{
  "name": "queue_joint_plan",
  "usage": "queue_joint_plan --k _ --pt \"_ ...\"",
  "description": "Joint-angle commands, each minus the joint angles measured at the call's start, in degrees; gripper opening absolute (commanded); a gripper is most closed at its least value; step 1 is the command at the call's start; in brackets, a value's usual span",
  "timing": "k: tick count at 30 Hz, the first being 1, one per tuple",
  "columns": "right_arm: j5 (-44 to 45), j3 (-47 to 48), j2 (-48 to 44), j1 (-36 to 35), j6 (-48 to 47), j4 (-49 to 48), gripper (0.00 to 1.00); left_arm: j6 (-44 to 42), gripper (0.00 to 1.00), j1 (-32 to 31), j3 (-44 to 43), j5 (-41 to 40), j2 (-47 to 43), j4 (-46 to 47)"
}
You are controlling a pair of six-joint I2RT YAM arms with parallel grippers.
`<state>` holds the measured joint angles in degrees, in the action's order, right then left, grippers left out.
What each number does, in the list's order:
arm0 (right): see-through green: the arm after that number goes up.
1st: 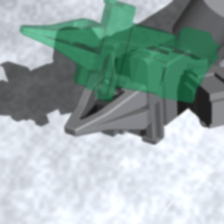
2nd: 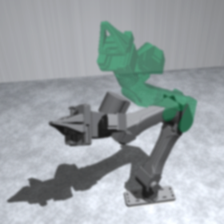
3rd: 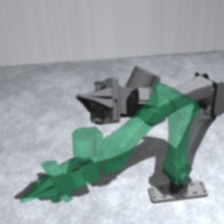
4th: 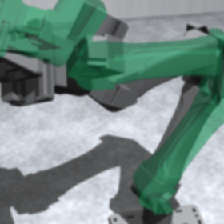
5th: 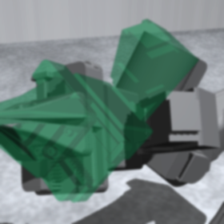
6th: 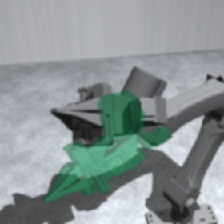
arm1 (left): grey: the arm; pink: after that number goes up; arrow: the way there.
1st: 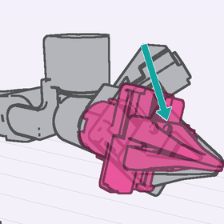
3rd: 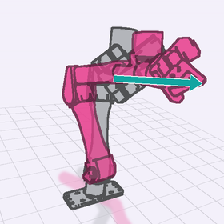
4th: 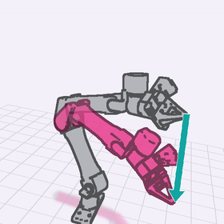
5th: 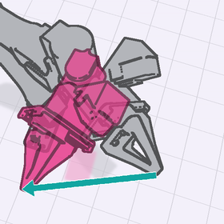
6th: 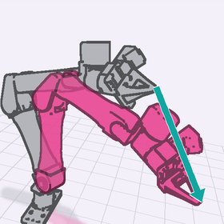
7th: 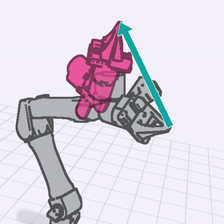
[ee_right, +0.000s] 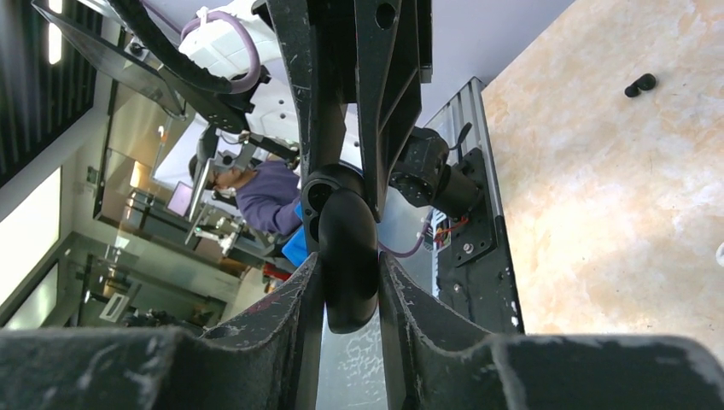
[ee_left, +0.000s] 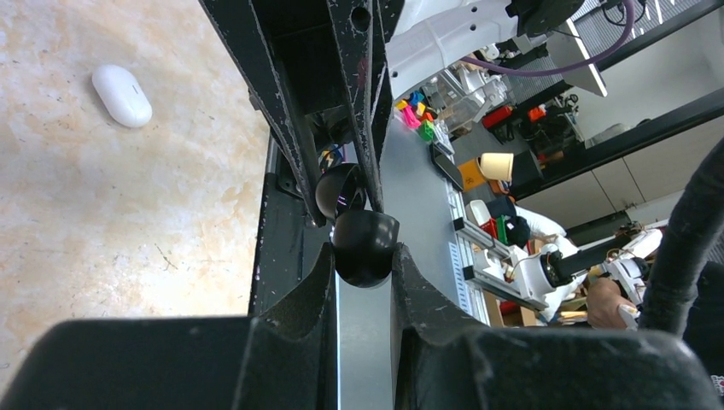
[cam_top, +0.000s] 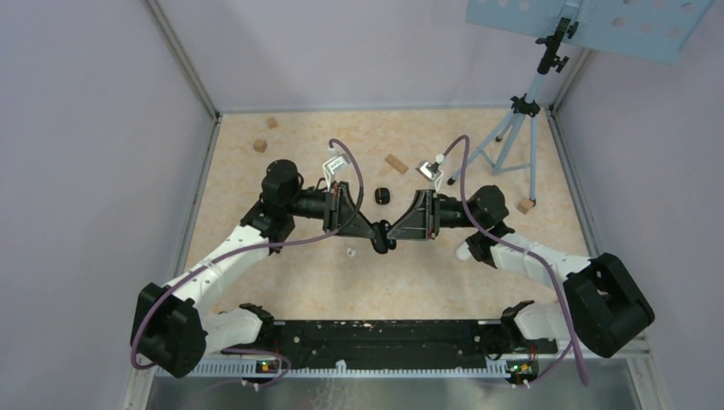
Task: Insert the wireless bluetooth earbuds into the charging case
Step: Pass from the left arm to the right
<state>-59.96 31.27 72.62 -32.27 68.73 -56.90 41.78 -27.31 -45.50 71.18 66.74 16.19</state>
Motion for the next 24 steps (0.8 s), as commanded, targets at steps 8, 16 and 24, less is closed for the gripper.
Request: queue_joint_plan --k 8,16,24 --pt "-4.19 0.78 2.19 -0.86 6.37 -12.74 0.58 -3.94 0.0 0.17 -2.98 4.33 -2.23 0.38" --pt "-6.07 -1.66 11.89 -0.95 23.05 -41.8 0.66 -10.76 0.0 0.15 -4.25 12.23 -4.16 -2.73" --pt "-8.27 0.66 10.81 -1.57 23.02 -41.81 0.62 -12.24 0.0 0.2 -4.59 14.03 -1.2 -3.97"
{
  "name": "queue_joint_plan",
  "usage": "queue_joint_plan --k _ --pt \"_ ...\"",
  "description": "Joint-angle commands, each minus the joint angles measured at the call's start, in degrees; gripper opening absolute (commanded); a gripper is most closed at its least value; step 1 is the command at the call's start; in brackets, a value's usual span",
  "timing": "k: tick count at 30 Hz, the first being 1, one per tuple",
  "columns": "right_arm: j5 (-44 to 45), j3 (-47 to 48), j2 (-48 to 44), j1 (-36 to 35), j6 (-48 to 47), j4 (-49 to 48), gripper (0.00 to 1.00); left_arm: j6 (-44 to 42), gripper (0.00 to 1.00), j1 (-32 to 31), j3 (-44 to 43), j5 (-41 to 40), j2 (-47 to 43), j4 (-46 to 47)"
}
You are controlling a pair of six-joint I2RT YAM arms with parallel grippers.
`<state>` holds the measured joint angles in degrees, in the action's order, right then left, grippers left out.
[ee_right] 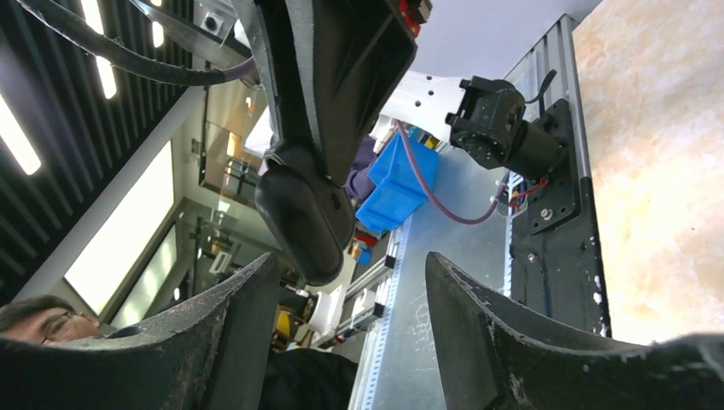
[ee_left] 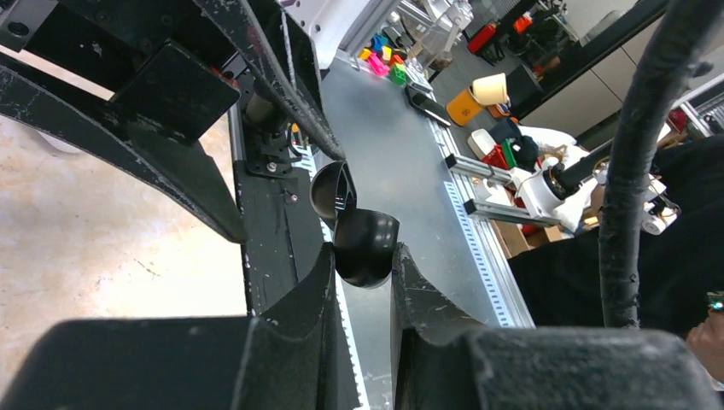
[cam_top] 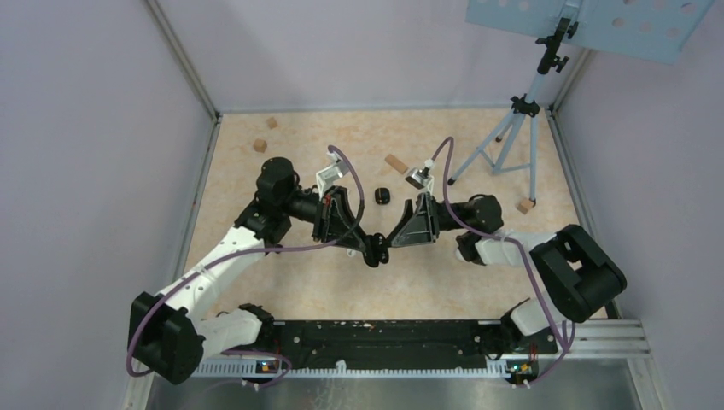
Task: Insert the wireless bluetooth earbuds into the charging case
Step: Pass from the left arm to the right
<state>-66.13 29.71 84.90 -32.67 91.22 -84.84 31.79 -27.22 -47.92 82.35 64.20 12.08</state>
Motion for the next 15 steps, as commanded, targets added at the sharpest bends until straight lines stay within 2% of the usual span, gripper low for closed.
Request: queue_joint_plan --k 1,6,12,15 --pt "-2.49 2.39 -1.67 -1.5 0.49 -13.92 0.62 -2.34 0.0 0.07 -2.26 2.86 1.41 0.14" --pt "-3.1 3.84 -1.45 -3.19 0.04 -13.93 0.6 -2.4 0.0 0.14 -2.75 2.97 1.92 -0.01" --pt "-2.82 5.3 -1.12 -3.86 -0.17 -13.88 0.47 -3.29 0.0 0.14 -2.62 3.16 1.94 -1.47" --pt "-2.84 5.14 -1.06 -3.9 -0.25 -13.93 0.44 -3.55 0.0 0.08 -2.75 3.1 1.72 -1.79"
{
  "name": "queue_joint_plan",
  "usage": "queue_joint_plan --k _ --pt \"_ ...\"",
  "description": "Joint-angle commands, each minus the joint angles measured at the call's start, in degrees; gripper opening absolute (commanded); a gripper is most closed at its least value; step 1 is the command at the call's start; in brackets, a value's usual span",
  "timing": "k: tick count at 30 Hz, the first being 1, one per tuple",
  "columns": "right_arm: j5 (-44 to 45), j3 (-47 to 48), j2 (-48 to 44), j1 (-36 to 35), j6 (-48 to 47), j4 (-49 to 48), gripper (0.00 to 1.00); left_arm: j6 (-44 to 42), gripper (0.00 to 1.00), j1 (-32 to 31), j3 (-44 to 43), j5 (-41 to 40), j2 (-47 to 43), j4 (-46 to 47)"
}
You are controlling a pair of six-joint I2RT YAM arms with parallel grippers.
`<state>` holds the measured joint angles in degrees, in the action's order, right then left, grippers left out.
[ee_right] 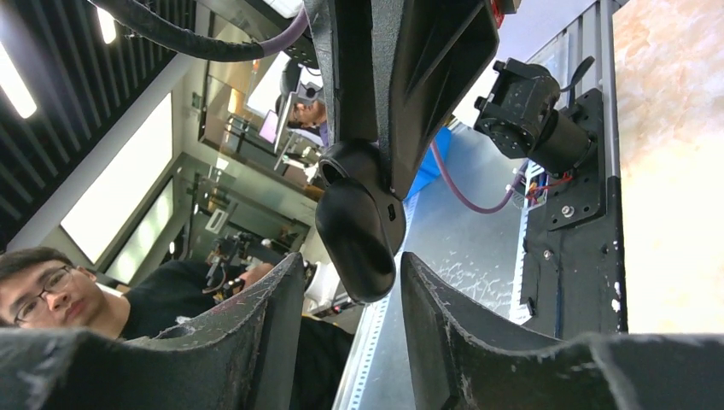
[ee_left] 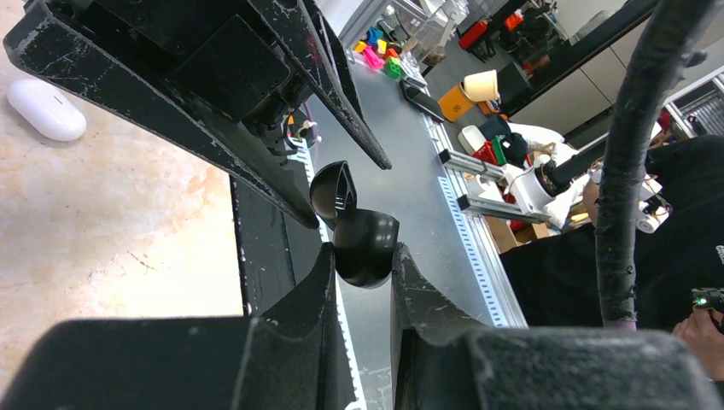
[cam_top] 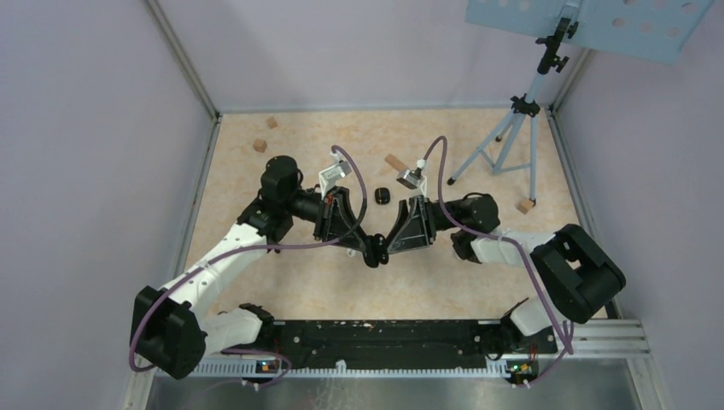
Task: Insert the wireless bluetooth earbuds into the charging case
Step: Pass from the left arm to the right
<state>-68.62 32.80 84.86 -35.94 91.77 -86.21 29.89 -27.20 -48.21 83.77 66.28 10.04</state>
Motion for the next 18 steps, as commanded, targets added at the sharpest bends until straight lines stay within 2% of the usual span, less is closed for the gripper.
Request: queue_joint_plan --k 1,9,14,18 --pt "-0.33 1.95 -1.09 -0.62 -0.86 -12.57 0.44 -1.73 0.0 0.08 -2.55 1.74 -0.36 0.2" --pt "0.18 1.38 -1.07 -1.2 -1.04 -12.53 0.41 -2.03 0.0 0.05 -2.53 1.57 -0.19 -0.32" --pt "0.5 1.52 -0.75 -1.41 -1.07 -12.53 0.33 -2.03 0.0 0.09 -2.53 1.29 -0.28 -0.48" --pt "0.67 1.72 -0.49 -1.58 -1.14 -12.49 0.33 -2.15 0.0 0.08 -2.53 1.14 -0.45 -0.63"
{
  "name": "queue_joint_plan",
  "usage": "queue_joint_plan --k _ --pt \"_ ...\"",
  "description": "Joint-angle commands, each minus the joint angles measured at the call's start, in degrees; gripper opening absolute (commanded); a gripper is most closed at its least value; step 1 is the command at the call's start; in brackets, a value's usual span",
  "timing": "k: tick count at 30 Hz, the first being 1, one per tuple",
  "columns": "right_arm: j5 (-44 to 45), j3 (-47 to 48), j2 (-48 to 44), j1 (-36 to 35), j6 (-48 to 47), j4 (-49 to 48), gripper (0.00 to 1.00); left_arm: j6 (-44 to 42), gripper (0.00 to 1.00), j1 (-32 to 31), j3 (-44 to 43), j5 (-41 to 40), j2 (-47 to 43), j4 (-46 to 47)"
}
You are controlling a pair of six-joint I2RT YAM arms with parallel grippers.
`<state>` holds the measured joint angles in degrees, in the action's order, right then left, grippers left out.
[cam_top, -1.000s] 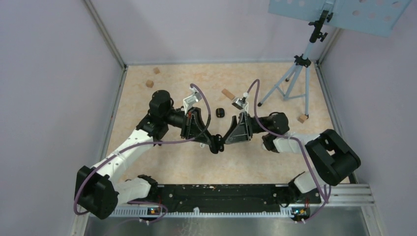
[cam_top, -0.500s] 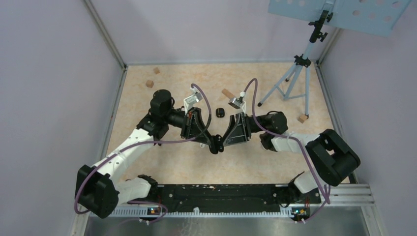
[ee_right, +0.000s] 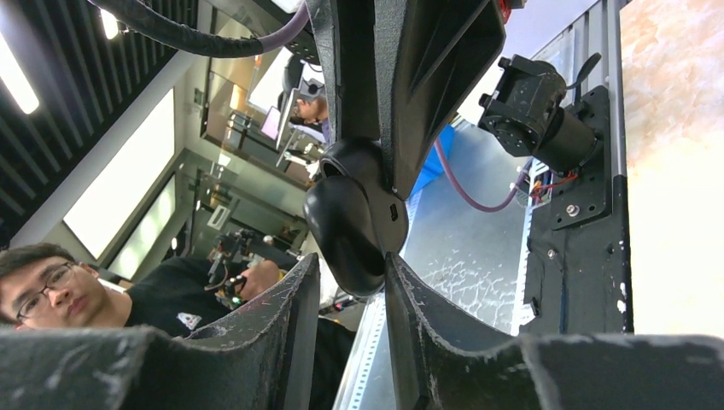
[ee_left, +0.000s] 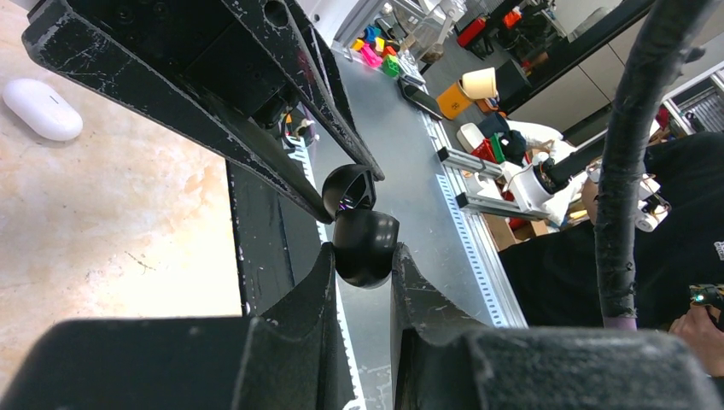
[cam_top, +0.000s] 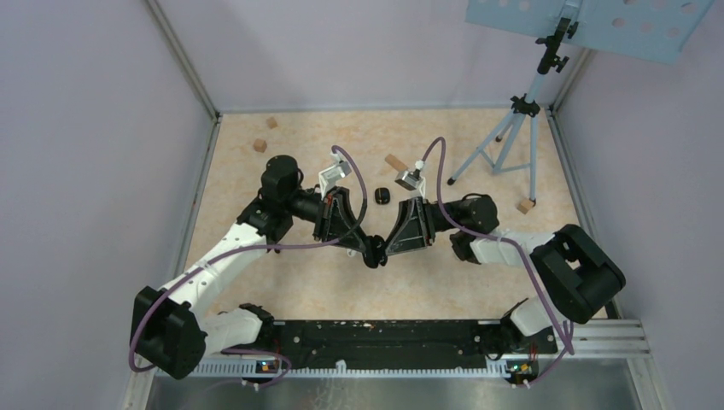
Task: Insert the wireless bluetooth earbuds into the charging case
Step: Pass from the left arm to the right
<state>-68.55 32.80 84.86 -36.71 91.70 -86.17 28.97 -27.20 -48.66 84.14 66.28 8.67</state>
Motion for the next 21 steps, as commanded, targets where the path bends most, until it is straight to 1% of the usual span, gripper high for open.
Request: queue_joint_plan --k 1,5,8,10,13,21 --pt "0.66 1.74 -0.43 -0.89 -1.08 -12.59 0.34 -1.2 0.0 0.05 -2.07 0.72 -0.44 0.74" --pt "0.91 1.92 -0.04 -1.08 -1.14 -12.6 0.41 -1.19 0.0 0.13 -2.19 0.6 -0.54 0.74" --pt "1.18 2.18 0.3 -1.17 -1.17 -12.56 0.42 -1.11 0.0 0.05 -2.25 0.67 -0.54 0.65" --pt "1.28 2.34 0.43 -1.17 -1.13 -12.58 0.41 -1.11 0.0 0.06 -2.22 0.59 -0.58 0.59" --pt "1.49 2.53 0.89 -1.22 -1.09 -12.55 0.36 -1.11 0.0 0.09 -2.15 0.43 -0.7 0.56" --pt "1.87 3.05 1.83 -1.85 -1.08 -12.61 0.36 -1.2 0.0 0.05 -2.08 0.5 -0.64 0.46"
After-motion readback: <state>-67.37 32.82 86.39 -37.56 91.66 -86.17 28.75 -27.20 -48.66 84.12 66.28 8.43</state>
